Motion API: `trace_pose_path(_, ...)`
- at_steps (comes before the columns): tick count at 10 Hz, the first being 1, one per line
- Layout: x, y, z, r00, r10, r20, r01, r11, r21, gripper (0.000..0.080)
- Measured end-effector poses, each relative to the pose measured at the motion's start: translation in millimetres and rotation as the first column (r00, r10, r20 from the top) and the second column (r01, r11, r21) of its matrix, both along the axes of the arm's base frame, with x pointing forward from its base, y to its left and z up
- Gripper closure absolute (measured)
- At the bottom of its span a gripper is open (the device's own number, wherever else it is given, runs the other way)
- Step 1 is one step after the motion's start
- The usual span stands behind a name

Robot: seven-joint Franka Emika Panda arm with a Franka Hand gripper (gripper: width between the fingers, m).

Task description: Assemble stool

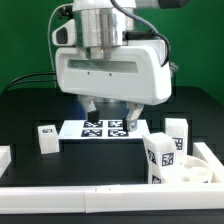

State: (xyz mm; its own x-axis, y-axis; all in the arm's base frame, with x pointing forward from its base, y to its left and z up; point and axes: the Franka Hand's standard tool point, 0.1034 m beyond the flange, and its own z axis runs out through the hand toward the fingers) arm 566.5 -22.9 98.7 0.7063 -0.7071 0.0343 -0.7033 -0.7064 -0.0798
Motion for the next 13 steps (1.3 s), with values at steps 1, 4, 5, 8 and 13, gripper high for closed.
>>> trace_pose_path(1,-12.9,2.3,-6.9,0.994,0.112,-0.016,-0.112,0.994,-0.006,0.0151)
trace_pose_path(4,-10.7,0.7,-5.9,0.944,0.330,-0.015,-0.330,0.944,-0.023,0.0151)
trace_pose_path(5,-10.6,0.5,-6.0,0.937,0.349,-0.015,-0.349,0.937,-0.024,0.0151)
trace_pose_path(8,-36.6,-31.0,-18.3,0.780,0.625,-0.038,-0.626,0.780,-0.018,0.0151)
trace_pose_path(13,-60.2,-65.7,-32.6,0.575,0.814,-0.077,-0.816,0.578,0.011,0.0151)
